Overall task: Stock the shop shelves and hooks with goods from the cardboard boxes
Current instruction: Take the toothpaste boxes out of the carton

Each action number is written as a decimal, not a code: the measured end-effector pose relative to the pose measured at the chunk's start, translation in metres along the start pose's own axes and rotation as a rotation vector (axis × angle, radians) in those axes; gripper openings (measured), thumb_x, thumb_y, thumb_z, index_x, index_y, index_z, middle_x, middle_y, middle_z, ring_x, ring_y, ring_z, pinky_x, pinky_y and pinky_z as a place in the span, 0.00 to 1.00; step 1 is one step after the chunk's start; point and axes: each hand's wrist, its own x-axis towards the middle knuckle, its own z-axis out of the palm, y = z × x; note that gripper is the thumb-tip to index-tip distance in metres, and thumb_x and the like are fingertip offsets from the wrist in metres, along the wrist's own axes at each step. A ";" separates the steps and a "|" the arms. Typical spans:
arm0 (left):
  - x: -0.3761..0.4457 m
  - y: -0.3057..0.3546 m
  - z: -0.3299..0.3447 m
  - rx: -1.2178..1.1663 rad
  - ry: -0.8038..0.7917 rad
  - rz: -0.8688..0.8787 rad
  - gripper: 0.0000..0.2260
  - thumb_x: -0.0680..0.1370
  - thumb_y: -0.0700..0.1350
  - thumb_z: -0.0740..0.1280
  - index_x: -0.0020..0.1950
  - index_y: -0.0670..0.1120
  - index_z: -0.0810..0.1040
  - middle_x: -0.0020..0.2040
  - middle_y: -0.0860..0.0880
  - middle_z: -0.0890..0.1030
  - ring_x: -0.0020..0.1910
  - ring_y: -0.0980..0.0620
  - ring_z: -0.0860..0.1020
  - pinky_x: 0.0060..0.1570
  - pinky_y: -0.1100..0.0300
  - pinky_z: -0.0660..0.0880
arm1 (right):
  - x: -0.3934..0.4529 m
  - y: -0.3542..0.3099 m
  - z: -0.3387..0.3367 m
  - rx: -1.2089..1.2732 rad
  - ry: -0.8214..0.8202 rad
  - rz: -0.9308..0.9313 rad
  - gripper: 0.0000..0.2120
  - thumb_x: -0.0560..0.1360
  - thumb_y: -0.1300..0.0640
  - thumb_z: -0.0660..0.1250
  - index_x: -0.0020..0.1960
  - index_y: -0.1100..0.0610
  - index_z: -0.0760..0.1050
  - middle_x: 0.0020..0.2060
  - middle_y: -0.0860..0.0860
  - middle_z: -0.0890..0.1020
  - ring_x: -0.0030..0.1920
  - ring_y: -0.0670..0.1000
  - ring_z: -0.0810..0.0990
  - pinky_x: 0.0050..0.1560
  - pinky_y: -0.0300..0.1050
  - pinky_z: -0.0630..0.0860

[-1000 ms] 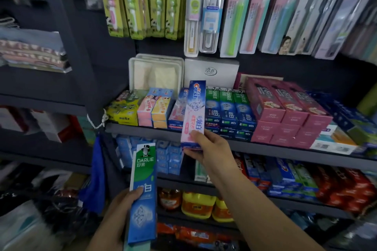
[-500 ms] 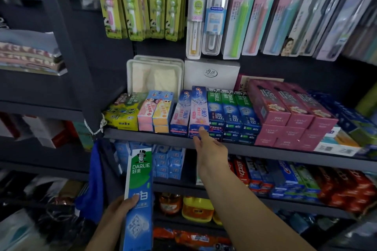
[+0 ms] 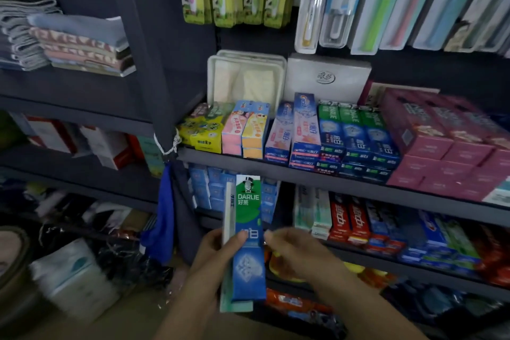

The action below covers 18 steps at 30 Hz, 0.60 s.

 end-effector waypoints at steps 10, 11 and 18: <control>-0.001 -0.011 0.029 0.113 -0.012 0.137 0.10 0.76 0.47 0.66 0.53 0.43 0.77 0.47 0.40 0.83 0.43 0.40 0.82 0.44 0.47 0.78 | -0.055 0.021 -0.015 0.128 -0.056 -0.096 0.12 0.75 0.51 0.69 0.56 0.49 0.72 0.42 0.40 0.84 0.39 0.40 0.83 0.37 0.33 0.77; -0.001 -0.011 0.030 0.091 -0.015 0.134 0.08 0.77 0.46 0.66 0.53 0.44 0.78 0.48 0.39 0.83 0.45 0.39 0.81 0.46 0.45 0.78 | -0.061 0.022 -0.021 0.183 -0.041 -0.102 0.11 0.75 0.53 0.68 0.57 0.49 0.72 0.41 0.40 0.84 0.36 0.41 0.83 0.35 0.33 0.76; -0.010 0.008 0.043 0.090 -0.102 0.112 0.07 0.78 0.47 0.65 0.54 0.49 0.78 0.48 0.41 0.84 0.49 0.39 0.82 0.53 0.42 0.76 | -0.064 0.003 -0.089 0.425 0.393 -0.203 0.12 0.76 0.48 0.66 0.54 0.54 0.77 0.27 0.50 0.77 0.26 0.46 0.73 0.27 0.38 0.70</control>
